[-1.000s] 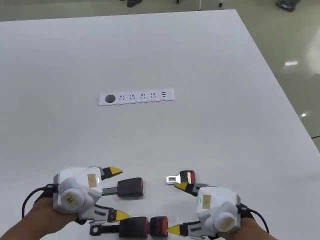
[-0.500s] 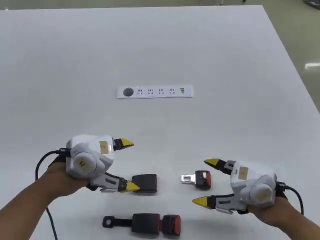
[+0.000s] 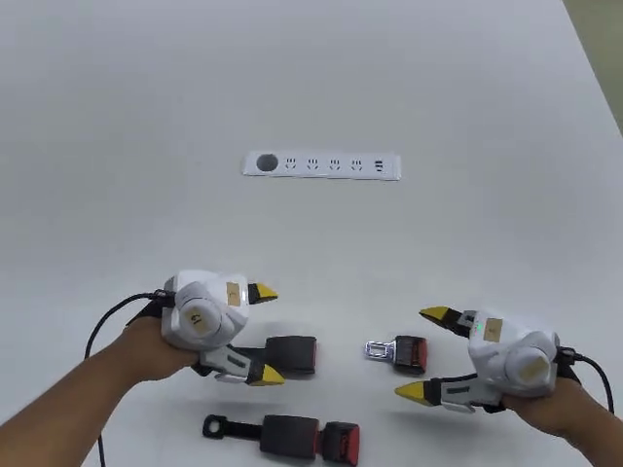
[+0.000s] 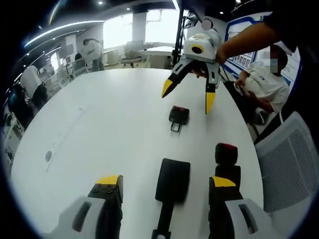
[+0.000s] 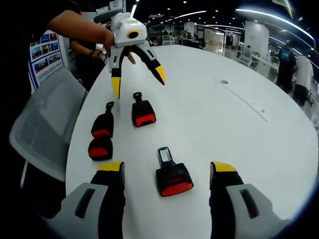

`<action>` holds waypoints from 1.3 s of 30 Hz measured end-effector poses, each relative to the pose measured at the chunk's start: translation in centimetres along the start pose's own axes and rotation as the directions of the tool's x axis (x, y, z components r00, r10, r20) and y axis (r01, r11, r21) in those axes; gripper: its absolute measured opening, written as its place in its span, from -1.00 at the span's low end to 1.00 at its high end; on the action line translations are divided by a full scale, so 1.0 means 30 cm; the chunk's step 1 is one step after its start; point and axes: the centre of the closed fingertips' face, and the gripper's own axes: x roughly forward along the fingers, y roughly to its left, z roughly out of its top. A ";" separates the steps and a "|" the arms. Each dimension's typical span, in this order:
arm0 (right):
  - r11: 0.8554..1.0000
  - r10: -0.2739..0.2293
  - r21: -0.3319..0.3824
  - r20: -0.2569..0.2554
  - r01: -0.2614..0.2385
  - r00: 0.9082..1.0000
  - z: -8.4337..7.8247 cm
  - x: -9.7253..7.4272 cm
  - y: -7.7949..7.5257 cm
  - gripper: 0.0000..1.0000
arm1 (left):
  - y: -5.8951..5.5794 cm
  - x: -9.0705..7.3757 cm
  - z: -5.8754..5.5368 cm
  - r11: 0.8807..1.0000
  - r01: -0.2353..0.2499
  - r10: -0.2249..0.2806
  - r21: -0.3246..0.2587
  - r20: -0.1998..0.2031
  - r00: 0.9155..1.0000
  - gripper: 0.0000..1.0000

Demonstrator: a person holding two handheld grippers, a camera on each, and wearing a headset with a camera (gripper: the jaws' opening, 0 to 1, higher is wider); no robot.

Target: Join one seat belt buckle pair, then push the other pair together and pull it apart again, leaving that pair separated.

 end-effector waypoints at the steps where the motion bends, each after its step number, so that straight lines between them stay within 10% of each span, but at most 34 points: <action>1: 1.000 0.005 0.000 -0.006 -0.005 1.000 -0.005 0.005 -0.001 0.36 | 0.002 0.013 -0.010 1.000 0.005 -0.005 -0.002 -0.005 1.000 0.45; 20: 0.995 0.098 -0.003 -0.096 -0.099 0.991 -0.093 0.076 0.015 0.25 | -0.051 0.121 -0.086 0.995 0.097 -0.096 0.028 -0.031 0.995 0.36; 39: 0.990 0.116 -0.060 -0.119 -0.124 0.986 -0.136 0.081 0.011 0.00 | -0.029 0.142 -0.134 0.994 0.084 -0.079 0.076 -0.064 0.995 0.05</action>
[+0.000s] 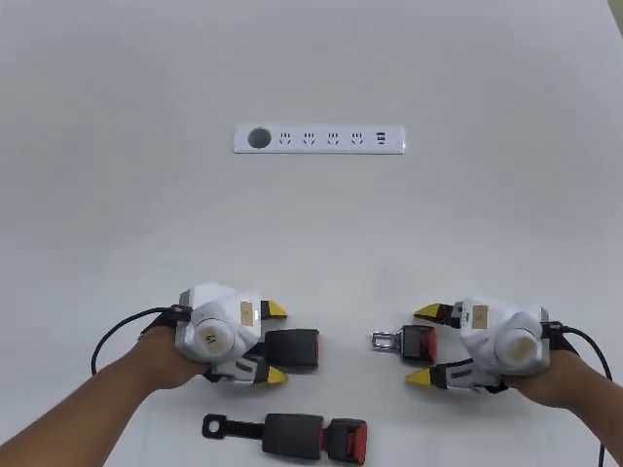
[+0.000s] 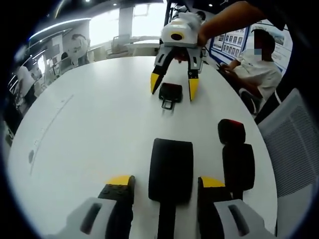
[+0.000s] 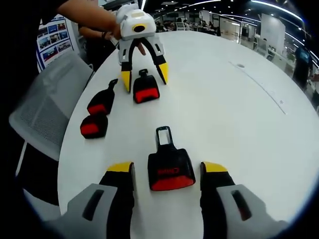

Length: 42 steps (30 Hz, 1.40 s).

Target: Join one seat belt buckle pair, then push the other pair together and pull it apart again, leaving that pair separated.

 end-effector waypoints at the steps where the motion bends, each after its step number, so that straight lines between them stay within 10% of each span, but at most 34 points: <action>1: 1.000 0.005 -0.001 -0.002 -0.005 1.000 0.001 -0.003 0.003 -0.04 | 0.002 0.003 0.002 1.000 0.001 -0.001 0.007 -0.004 1.000 0.02; 12: 0.998 -0.029 -0.065 -0.041 0.026 0.999 -0.023 0.011 -0.021 -0.31 | -0.001 0.008 0.019 0.998 0.026 -0.024 0.065 -0.030 0.999 -0.32; 29: 0.977 0.041 -0.199 -0.199 -0.082 0.979 -0.024 0.003 0.010 -0.34 | 0.002 -0.003 0.006 0.988 0.079 -0.069 0.129 -0.078 0.995 -0.34; 42: 0.980 0.027 -0.190 -0.196 -0.065 0.980 0.014 0.007 0.022 -0.34 | 0.002 -0.004 0.007 0.993 0.059 -0.052 0.100 -0.071 0.996 -0.34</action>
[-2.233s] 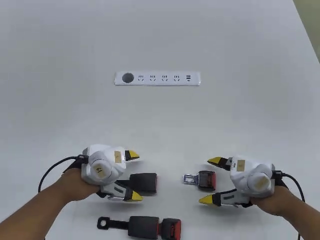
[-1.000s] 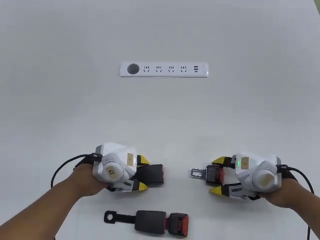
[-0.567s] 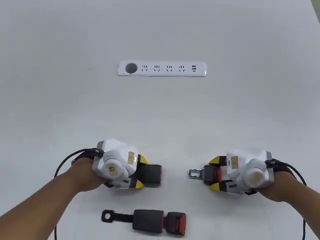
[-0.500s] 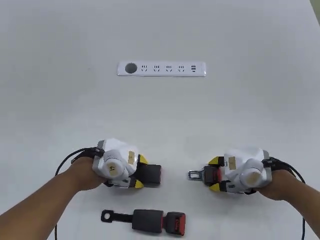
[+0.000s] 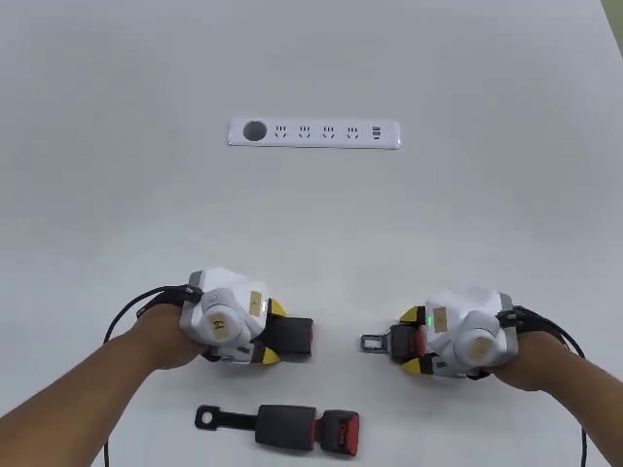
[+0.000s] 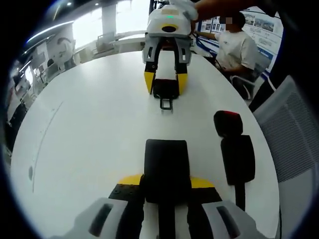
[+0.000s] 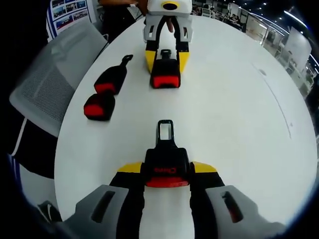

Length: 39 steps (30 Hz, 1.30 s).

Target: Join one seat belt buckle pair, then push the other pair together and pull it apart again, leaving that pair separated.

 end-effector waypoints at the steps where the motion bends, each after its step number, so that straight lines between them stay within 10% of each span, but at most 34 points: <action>1: 1.000 -0.001 0.000 0.000 0.001 1.000 0.004 0.003 -0.001 -0.34 | 0.000 0.000 0.000 1.000 0.000 0.000 -0.001 -0.001 1.000 -0.34; 39: 1.000 -0.009 -0.013 0.049 0.009 0.999 0.172 0.165 -0.014 -0.34 | 0.003 0.006 0.001 1.000 -0.019 0.019 -0.011 -0.017 1.000 -0.34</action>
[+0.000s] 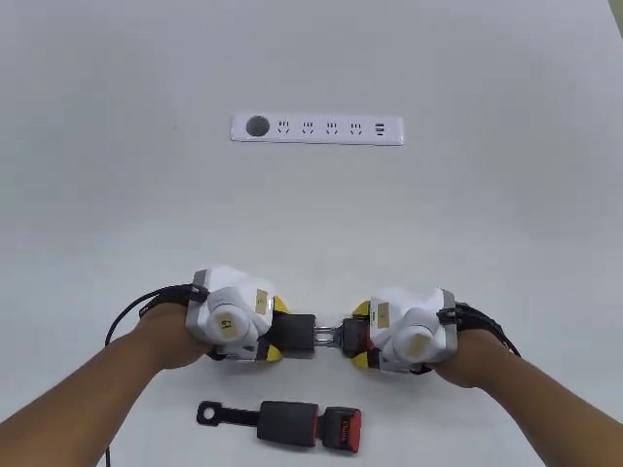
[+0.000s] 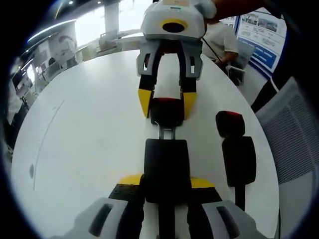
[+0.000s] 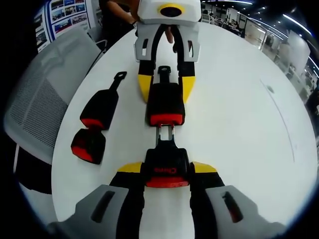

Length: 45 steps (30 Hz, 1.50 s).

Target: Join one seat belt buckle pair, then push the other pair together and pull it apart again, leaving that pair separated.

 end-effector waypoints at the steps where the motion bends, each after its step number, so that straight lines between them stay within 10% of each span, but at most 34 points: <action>1: 1.000 0.000 0.000 -0.001 0.000 1.000 0.000 -0.001 -0.001 -0.34 | 0.000 0.000 0.000 1.000 0.001 -0.001 0.001 -0.001 1.000 -0.34; 45: 1.000 -0.008 0.022 0.072 0.006 0.997 0.093 0.008 -0.004 -0.38 | -0.002 0.010 0.018 0.999 0.033 -0.033 0.016 -0.016 0.999 -0.37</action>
